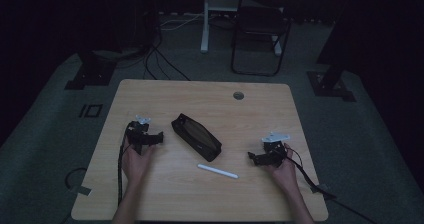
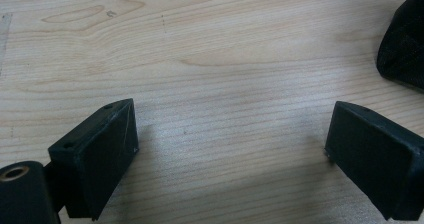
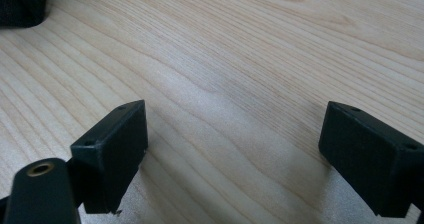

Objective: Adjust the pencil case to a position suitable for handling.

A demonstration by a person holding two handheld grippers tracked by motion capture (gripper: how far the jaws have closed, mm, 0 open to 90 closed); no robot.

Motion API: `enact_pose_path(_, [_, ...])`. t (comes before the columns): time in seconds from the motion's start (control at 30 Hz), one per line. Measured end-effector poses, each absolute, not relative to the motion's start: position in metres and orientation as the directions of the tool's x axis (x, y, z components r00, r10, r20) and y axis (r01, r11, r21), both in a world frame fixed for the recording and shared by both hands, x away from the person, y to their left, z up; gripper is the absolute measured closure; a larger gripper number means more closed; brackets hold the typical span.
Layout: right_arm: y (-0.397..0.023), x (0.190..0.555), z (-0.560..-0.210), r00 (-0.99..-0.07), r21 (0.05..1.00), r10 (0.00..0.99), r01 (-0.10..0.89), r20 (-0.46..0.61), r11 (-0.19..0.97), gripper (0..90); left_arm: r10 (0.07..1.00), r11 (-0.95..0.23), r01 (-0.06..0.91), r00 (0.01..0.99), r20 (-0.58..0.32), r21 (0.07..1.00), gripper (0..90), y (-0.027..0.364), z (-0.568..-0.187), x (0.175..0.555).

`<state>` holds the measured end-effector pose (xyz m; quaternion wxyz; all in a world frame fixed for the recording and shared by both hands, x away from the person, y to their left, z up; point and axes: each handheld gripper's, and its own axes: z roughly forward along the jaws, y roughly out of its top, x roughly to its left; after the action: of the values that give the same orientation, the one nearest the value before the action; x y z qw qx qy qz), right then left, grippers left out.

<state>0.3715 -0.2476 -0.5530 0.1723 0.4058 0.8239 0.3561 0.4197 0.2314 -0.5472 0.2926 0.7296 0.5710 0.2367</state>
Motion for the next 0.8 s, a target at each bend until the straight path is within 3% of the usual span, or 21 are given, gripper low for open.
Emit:
enact_pose_path(0.37, [-0.248, 0.37, -0.553, -0.605, 0.728, 0.797, 0.549, 0.006, 0.411, 14.3, 0.972, -0.177, 0.695, 0.235, 0.012, 0.697, 7.0, 0.231, -0.547, 0.42])
enact_pose_path(0.4, [-0.248, 0.368, -0.552, -0.6, 0.734, 0.8, 0.546, 0.006, 0.404, 24.9, 0.972, -0.177, 0.694, 0.236, 0.012, 0.698, 7.0, 0.231, -0.547, 0.42])
enact_pose_path(0.5, [-0.248, 0.365, -0.548, -0.602, 0.734, 0.798, 0.554, 0.027, 0.393, 35.0, 0.972, -0.177, 0.694, 0.236, 0.011, 0.698, 7.0, 0.231, -0.547, 0.42])
enact_pose_path(0.8, [-0.233, 0.353, -0.526, -0.641, 0.775, 0.767, 0.496, 0.023, 0.392, 45.0, 0.972, -0.176, 0.694, 0.234, 0.012, 0.698, 7.1, 0.231, -0.547, 0.42])
